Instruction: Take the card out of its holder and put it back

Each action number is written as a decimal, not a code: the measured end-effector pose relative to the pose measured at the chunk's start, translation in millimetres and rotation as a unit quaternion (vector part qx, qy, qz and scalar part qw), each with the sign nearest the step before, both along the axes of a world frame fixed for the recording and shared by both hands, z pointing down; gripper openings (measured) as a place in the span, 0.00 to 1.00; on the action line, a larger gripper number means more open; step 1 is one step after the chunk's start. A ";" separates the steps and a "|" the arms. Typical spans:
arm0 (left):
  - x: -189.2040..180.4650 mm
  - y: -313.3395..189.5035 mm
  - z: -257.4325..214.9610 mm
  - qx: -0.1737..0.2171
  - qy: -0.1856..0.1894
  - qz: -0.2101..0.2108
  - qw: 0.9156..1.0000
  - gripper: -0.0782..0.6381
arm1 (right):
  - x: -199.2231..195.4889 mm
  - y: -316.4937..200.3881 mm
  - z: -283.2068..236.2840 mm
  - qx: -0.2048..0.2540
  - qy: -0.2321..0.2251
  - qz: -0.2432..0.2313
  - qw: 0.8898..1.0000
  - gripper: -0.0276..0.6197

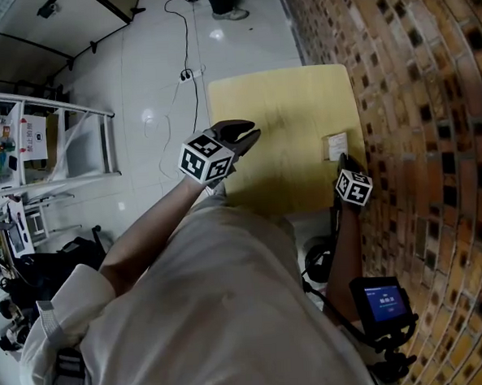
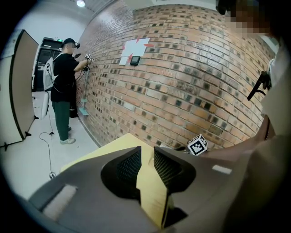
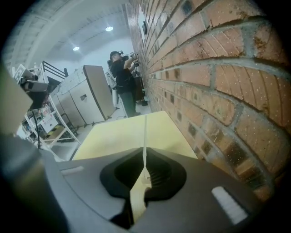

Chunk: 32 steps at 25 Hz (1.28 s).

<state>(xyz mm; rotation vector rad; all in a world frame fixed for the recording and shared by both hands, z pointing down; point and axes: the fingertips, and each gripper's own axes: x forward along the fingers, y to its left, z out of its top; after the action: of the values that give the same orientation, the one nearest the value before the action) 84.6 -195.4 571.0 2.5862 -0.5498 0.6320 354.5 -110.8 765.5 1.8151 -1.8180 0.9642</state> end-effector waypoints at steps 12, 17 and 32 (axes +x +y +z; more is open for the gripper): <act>-4.3 1.0 -0.1 0.001 -0.006 -0.007 1.000 0.25 | -3.1 -0.5 21.6 -0.008 -0.010 0.005 1.000 0.06; -6.2 1.9 0.0 0.002 -0.007 -0.012 1.000 0.25 | -2.8 -1.5 29.2 -0.010 -0.012 0.008 1.000 0.06; -13.5 9.2 1.5 0.001 -0.015 -0.033 0.999 0.25 | -3.8 -0.9 48.8 -0.019 -0.019 0.009 1.000 0.06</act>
<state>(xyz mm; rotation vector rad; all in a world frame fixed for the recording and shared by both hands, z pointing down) 71.1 -186.2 572.5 2.5526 -0.6422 0.6487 350.7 -111.7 814.3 1.8048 -1.7967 1.0384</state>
